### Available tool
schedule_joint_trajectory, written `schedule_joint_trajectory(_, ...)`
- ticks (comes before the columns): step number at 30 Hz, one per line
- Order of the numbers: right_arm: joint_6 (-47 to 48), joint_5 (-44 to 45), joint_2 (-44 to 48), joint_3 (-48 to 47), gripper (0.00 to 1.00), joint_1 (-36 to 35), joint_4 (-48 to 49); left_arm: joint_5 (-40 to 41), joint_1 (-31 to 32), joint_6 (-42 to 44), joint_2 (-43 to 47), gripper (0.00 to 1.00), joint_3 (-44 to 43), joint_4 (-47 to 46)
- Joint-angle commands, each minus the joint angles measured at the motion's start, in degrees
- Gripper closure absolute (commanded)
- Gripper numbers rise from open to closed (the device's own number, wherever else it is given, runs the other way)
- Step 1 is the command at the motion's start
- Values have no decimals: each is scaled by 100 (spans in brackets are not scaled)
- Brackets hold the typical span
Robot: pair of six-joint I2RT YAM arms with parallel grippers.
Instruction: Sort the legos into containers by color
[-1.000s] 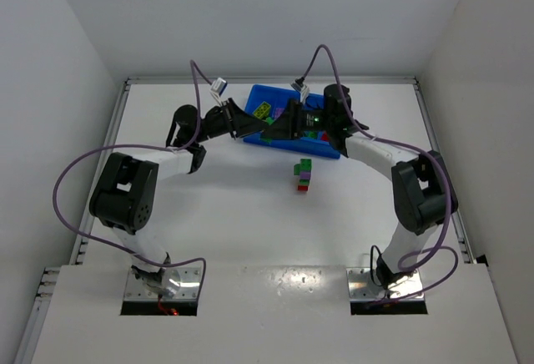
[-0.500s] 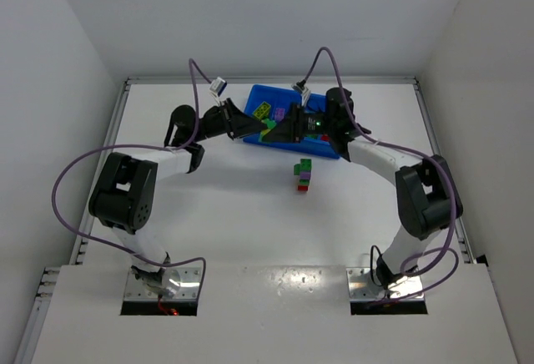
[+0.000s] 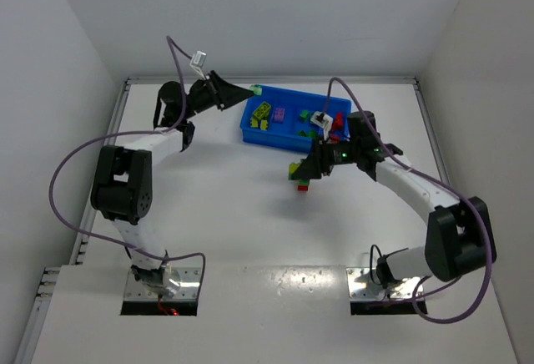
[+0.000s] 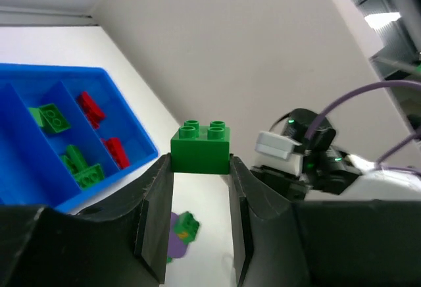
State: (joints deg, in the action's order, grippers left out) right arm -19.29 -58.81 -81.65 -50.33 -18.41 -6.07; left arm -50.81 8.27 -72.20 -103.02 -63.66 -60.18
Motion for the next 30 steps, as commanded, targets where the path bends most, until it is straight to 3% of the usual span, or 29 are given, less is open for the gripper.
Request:
schedule_joint_trajectory(1,891,185,543,137,100,320,-711,-26,297,1467,54,100,-567,1683)
schedule_joint_trajectory(2,892,368,632,224,100,478,-712,131,376,2603,54,100,-734,2373)
schedule_joint_trajectory(5,892,807,965,295,100,716,-773,764,745,4129,46,100,-1393,4089)
schedule_joint_trajectory(6,822,922,1036,356,100,864,-773,1078,903,4292,-50,100,-1769,4398)
schedule_joint_trajectory(14,487,1380,1554,410,100,1506,-826,1433,1457,4654,-1728,97,-3793,5824)
schedule_joint_trajectory(25,435,1241,1556,84,100,1973,-1055,1688,1923,4953,-3311,85,-5182,6211)
schedule_joint_trajectory(26,435,1240,1555,23,100,1973,-1055,1688,1924,4953,-3399,83,-5253,6212)
schedule_joint_trajectory(30,435,1118,1432,-30,100,2026,-1002,1741,1985,4953,-3522,45,-5306,6212)
